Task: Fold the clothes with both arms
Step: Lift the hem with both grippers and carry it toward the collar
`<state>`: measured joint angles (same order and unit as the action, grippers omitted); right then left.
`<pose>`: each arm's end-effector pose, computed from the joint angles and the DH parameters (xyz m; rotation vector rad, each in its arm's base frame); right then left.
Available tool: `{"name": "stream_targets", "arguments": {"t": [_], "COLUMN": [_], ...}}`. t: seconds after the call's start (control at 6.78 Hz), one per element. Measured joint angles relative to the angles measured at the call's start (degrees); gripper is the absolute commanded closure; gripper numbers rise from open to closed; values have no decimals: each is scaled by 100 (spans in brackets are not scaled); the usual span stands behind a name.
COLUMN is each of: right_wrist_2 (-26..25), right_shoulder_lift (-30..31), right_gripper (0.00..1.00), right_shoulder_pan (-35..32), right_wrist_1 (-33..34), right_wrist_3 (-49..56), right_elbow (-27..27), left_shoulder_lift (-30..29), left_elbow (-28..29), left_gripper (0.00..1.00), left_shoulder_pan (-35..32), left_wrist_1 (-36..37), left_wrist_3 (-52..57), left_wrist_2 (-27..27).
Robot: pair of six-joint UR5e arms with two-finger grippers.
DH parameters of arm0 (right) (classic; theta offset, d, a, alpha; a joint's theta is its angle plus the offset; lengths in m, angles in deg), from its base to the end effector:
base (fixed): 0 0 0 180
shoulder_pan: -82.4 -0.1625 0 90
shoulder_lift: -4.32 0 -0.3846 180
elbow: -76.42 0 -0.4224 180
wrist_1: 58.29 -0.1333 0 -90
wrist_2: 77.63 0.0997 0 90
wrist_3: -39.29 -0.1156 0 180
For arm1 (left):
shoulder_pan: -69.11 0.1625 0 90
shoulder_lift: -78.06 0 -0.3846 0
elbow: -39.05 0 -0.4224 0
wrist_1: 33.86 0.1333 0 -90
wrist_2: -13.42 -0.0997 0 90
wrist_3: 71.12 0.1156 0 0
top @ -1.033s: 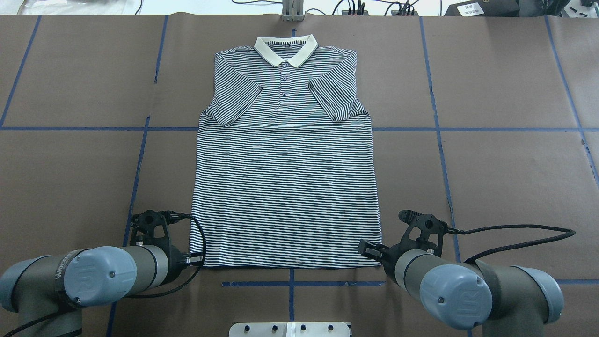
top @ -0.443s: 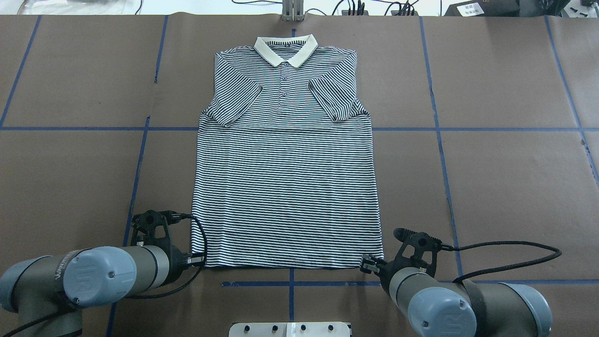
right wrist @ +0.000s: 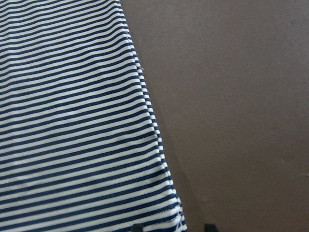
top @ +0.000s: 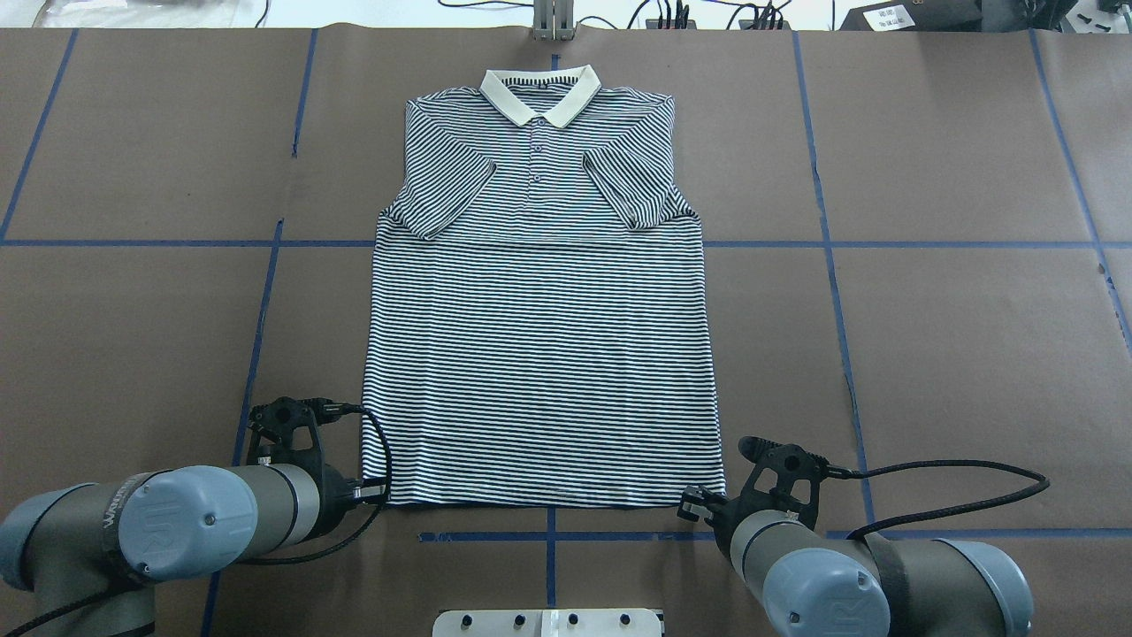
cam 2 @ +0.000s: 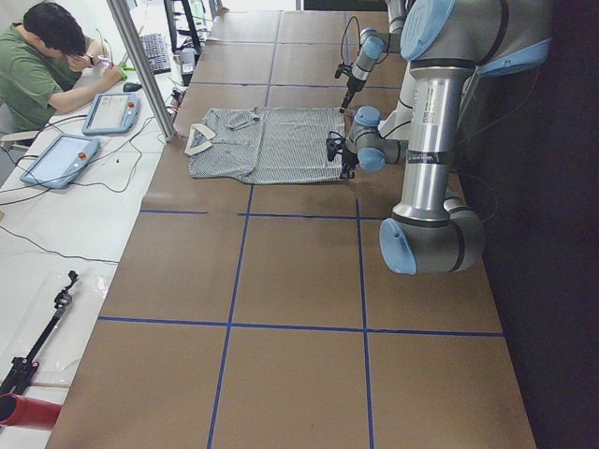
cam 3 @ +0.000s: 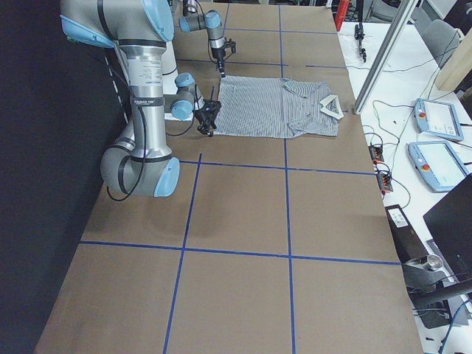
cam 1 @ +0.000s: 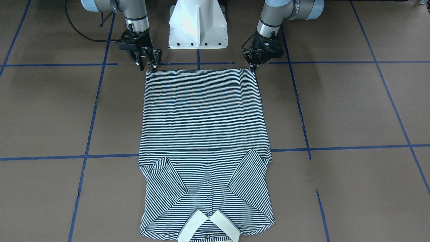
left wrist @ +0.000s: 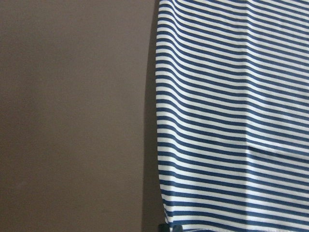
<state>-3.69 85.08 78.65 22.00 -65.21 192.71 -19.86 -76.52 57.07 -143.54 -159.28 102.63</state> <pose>-0.5426 -0.2012 0.3041 0.1923 -0.8114 0.4106 0.5171 -0.2482 0.2998 0.1250 0.9209 -0.1714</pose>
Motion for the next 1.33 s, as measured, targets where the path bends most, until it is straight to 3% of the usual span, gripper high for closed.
{"name": "stream_targets", "arguments": {"t": [0.74,1.03,1.33], "right_wrist_2": [18,159,503], "right_shoulder_lift": [-93,-49,-88], "right_gripper": [100,100,100], "right_shoulder_pan": [-96,-197,-202], "right_wrist_1": [57,797,2323], "right_wrist_3": [50,93,104], "right_elbow": [93,979,2535], "left_shoulder_lift": [16,14,-428], "left_elbow": [-173,-1075,-2616], "left_gripper": [100,100,100], "left_shoulder_pan": [-9,-16,-57], "left_wrist_1": [40,913,2942], "left_wrist_3": [10,61,74], "left_wrist_2": [6,266,822]}}
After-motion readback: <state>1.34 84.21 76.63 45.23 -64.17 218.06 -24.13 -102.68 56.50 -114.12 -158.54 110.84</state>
